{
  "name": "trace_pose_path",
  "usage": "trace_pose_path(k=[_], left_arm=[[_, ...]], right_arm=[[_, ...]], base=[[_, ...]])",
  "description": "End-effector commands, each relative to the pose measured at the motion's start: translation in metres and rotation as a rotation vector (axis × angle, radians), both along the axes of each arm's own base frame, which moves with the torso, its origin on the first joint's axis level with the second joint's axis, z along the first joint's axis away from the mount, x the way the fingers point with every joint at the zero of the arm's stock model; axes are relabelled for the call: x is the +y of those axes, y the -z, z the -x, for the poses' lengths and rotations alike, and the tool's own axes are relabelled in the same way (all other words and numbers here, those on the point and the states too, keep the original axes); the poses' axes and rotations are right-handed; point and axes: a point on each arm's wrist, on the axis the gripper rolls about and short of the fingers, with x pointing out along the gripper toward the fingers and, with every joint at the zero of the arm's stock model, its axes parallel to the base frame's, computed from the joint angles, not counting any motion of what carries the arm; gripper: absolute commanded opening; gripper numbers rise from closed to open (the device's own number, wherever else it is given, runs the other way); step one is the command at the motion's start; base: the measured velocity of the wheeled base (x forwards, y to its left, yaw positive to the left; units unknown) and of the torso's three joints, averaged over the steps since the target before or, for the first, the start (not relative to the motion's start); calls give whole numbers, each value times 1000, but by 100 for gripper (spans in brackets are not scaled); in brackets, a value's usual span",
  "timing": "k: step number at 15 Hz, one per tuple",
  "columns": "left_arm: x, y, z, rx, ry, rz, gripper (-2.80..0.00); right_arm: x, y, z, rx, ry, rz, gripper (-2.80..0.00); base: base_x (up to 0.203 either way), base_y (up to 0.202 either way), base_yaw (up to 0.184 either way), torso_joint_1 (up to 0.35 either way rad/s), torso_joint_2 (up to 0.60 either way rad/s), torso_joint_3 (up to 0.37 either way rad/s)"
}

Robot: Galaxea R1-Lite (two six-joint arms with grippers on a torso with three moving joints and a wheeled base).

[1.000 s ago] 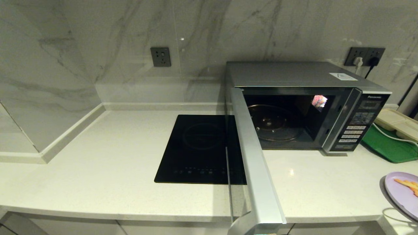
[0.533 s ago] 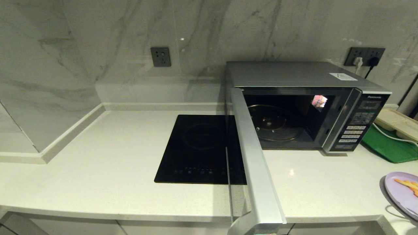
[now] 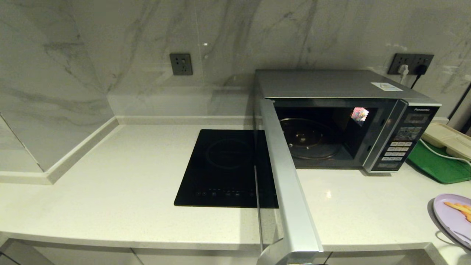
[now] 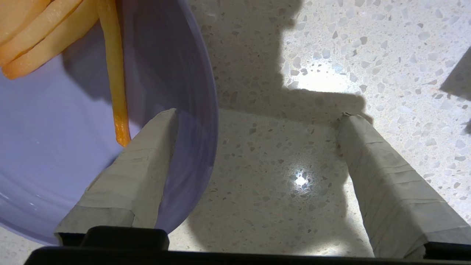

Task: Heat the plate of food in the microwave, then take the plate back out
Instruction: Put the plate in the microwave oven

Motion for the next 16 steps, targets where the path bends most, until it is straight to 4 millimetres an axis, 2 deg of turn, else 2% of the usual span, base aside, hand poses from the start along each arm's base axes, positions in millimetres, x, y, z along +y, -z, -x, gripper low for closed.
trace_pose_path(k=[1, 16], left_arm=[[0, 0, 0, -1, -1, 1, -280], [0, 0, 0, -1, -1, 1, -280]], right_arm=[[-1, 2, 0, 4, 4, -9, 0], [1, 5, 1, 16, 6, -15, 0]], base=[[0, 0, 0, 0, 0, 0], [0, 0, 0, 0, 0, 0]])
